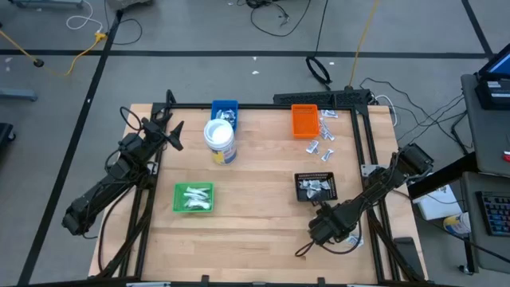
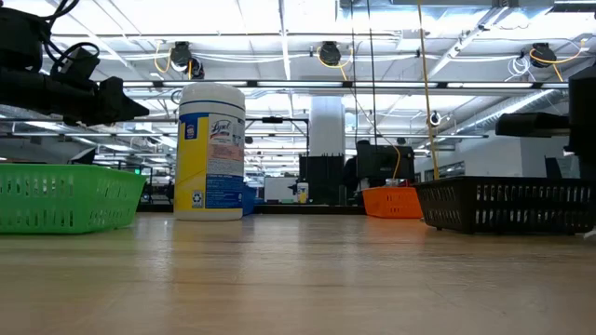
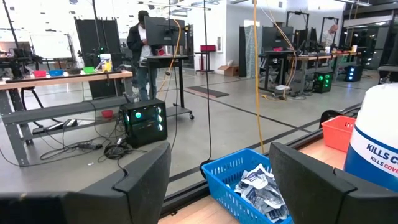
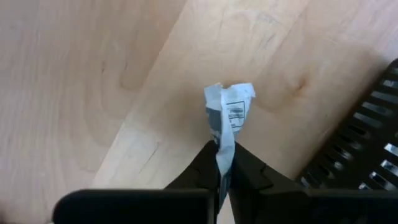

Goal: Pick & Place First Aid Supplies
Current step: Put the gray towelette pack into the black bin

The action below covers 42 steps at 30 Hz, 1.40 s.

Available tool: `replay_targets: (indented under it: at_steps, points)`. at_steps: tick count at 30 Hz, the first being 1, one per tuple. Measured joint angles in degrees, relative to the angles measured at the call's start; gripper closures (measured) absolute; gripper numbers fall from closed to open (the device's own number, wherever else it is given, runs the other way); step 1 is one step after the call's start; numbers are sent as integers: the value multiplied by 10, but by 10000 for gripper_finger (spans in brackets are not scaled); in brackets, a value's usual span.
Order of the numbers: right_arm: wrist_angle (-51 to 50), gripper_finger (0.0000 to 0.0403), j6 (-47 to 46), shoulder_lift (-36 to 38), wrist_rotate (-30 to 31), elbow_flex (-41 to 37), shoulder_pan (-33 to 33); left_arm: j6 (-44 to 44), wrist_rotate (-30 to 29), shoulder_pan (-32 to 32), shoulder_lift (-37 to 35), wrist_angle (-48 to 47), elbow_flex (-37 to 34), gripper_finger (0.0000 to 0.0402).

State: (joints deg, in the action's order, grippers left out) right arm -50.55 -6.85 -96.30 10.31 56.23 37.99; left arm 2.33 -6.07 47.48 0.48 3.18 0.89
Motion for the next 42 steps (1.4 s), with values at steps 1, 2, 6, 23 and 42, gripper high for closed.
replay_targets:
  at_steps: [1, 2, 6, 23, 42]
  points:
    - [-1, 394, 0, 1, 0, 0, 1, 0, 0, 0, 0, 0, 0, 128]
    - [-5, 392, 0, 1, 0, 2, 3, 0, 0, 0, 0, 0, 0, 128]
    - [-42, 396, 0, 7, 0, 31, 15, 0, 0, 0, 0, 0, 0, 128]
    - [-109, 395, -181, 70, -90, 146, 10, 0, 0, 0, 0, 0, 0, 128]
    - [-153, 395, -96, 109, -88, 122, -206, 0, 0, 0, 0, 0, 0, 128]
